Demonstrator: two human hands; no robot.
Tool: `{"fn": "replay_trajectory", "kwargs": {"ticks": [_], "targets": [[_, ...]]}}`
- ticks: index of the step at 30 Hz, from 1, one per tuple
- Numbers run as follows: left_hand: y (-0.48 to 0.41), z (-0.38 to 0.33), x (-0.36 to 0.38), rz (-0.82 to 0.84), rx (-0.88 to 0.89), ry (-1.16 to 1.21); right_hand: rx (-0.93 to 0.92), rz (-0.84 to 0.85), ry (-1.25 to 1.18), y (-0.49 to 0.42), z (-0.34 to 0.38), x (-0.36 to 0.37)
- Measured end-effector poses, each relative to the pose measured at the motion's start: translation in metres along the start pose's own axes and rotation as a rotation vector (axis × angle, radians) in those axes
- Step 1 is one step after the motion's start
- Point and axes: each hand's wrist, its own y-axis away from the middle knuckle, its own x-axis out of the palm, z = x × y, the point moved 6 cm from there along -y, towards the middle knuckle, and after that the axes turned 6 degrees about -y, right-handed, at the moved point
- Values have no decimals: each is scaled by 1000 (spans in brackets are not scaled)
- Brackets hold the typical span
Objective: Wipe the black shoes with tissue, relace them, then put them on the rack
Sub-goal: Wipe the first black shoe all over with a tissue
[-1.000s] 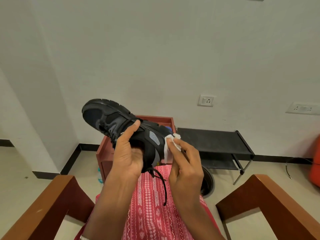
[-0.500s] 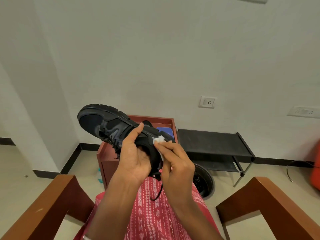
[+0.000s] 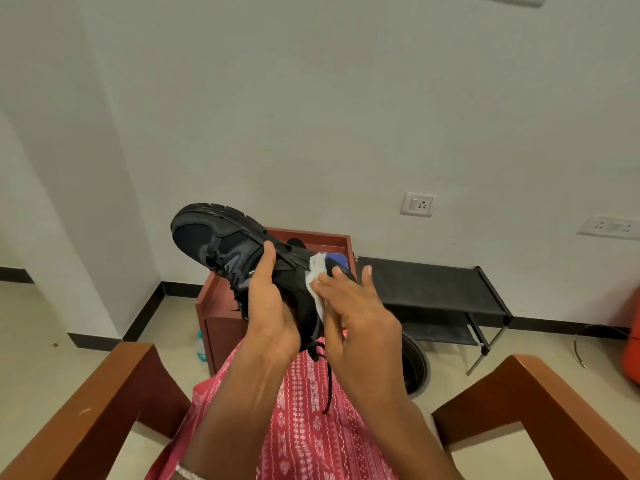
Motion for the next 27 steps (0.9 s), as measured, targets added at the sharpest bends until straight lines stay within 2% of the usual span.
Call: {"fn": "replay_trajectory", "kwargs": {"ticks": [7,14,21,27], "targets": [[0,0,-3,-38,39,-142,36,-28,-27,-5,-1,-4],[0,4,-1,-40,54,-135,133,90,-53,-34,-14,18],[-5,0,-14,-120,76,-188,23,-77,45,5,-18,-11],[-5,-3,-10,-164,183,-268,125,-90,42,-7,-17,-8]]}}
